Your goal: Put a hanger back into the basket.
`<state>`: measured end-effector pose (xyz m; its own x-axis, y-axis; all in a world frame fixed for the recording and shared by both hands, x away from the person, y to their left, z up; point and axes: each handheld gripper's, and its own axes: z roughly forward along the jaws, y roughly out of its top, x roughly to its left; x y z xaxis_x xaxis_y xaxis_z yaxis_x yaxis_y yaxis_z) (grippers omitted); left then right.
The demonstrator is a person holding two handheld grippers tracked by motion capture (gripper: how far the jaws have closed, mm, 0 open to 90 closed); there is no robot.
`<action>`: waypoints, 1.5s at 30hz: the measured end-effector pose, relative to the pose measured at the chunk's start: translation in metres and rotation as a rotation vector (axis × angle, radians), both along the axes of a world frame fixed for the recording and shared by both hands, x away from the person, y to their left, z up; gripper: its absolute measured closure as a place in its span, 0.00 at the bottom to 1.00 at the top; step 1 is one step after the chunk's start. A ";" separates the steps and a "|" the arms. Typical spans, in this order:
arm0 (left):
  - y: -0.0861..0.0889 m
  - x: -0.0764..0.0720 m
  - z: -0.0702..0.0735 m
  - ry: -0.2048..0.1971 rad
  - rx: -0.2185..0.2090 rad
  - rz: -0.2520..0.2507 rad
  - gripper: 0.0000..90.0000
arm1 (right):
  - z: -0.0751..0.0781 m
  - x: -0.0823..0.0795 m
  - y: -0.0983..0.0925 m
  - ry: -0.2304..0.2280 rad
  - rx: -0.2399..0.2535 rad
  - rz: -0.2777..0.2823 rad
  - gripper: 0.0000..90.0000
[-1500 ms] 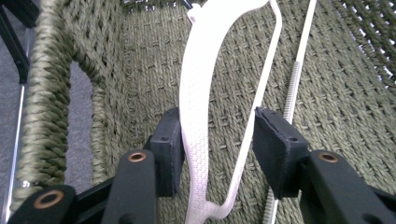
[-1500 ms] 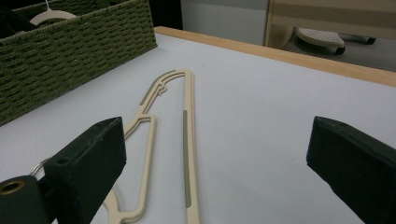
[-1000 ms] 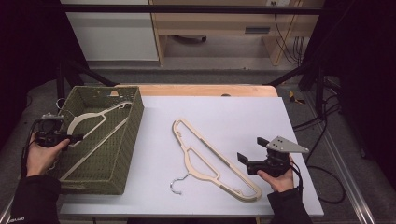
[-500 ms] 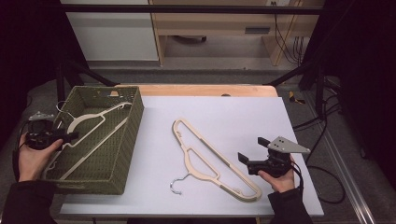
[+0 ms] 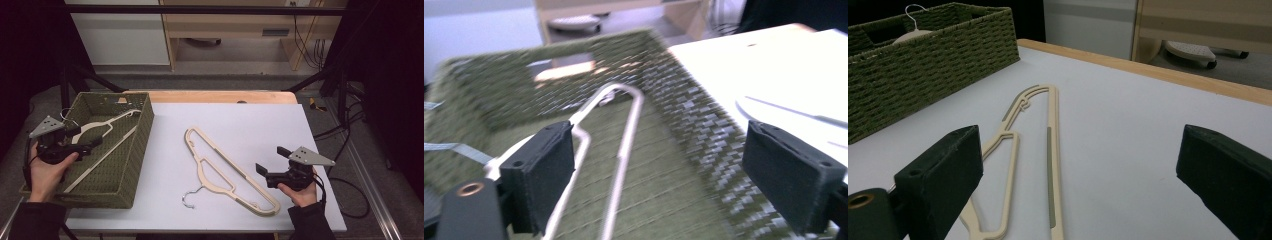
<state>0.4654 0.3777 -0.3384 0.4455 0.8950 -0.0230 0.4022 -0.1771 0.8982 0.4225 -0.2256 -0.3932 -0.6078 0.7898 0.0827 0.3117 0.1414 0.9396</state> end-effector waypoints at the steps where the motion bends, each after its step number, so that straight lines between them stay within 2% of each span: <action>1: -0.005 -0.002 0.001 -0.011 -0.007 -0.011 0.12 | 0.000 0.000 0.000 -0.001 0.001 0.002 0.06; 4: -0.021 -0.008 0.005 -0.039 -0.024 -0.045 0.11 | 0.001 -0.001 -0.001 0.001 0.003 0.003 0.06; 8: -0.046 -0.016 0.007 -0.084 -0.036 -0.104 0.14 | 0.001 -0.001 -0.002 -0.004 0.008 0.003 0.05; 13: -0.076 -0.019 0.001 -0.069 -0.020 -0.151 0.21 | 0.000 -0.001 -0.002 -0.004 0.008 -0.002 0.05; 15: -0.085 -0.021 -0.001 -0.079 -0.016 -0.163 0.21 | 0.001 -0.001 -0.002 -0.008 0.006 -0.002 0.05; 16: -0.091 -0.023 -0.002 -0.080 -0.010 -0.183 0.26 | 0.001 -0.002 -0.003 -0.007 0.008 -0.002 0.05; 19: -0.106 -0.027 -0.004 -0.102 -0.001 -0.186 0.26 | 0.001 -0.002 -0.004 -0.007 0.009 -0.002 0.05; 21: -0.115 -0.029 -0.005 -0.088 -0.013 -0.225 0.30 | 0.001 -0.002 -0.005 -0.006 0.009 -0.002 0.05; 25: -0.133 -0.035 -0.008 -0.071 -0.011 -0.263 0.28 | 0.000 -0.003 -0.004 -0.007 0.014 -0.003 0.05; 26: -0.141 -0.037 -0.010 -0.065 -0.015 -0.286 0.28 | 0.000 -0.003 -0.004 -0.007 0.014 -0.001 0.05; 32: -0.170 -0.045 -0.022 -0.047 -0.002 -0.330 0.25 | -0.001 -0.004 -0.004 -0.002 0.015 0.000 0.05; 37: -0.186 -0.047 -0.035 -0.040 -0.007 -0.365 0.22 | -0.001 -0.004 -0.004 -0.006 0.013 0.005 0.05; 39: -0.192 -0.047 -0.041 -0.024 -0.006 -0.377 0.22 | -0.001 -0.004 -0.003 -0.004 0.016 0.005 0.05; 45: -0.212 -0.046 -0.060 0.023 0.043 -0.400 0.24 | -0.003 -0.005 0.000 0.003 0.005 0.018 0.05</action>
<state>0.4197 0.1662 -0.3982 0.7589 0.6512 -0.0034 0.3140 -0.3613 0.8780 0.4173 -0.2256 -0.3966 -0.6217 0.7782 0.0887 0.3120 0.1422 0.9394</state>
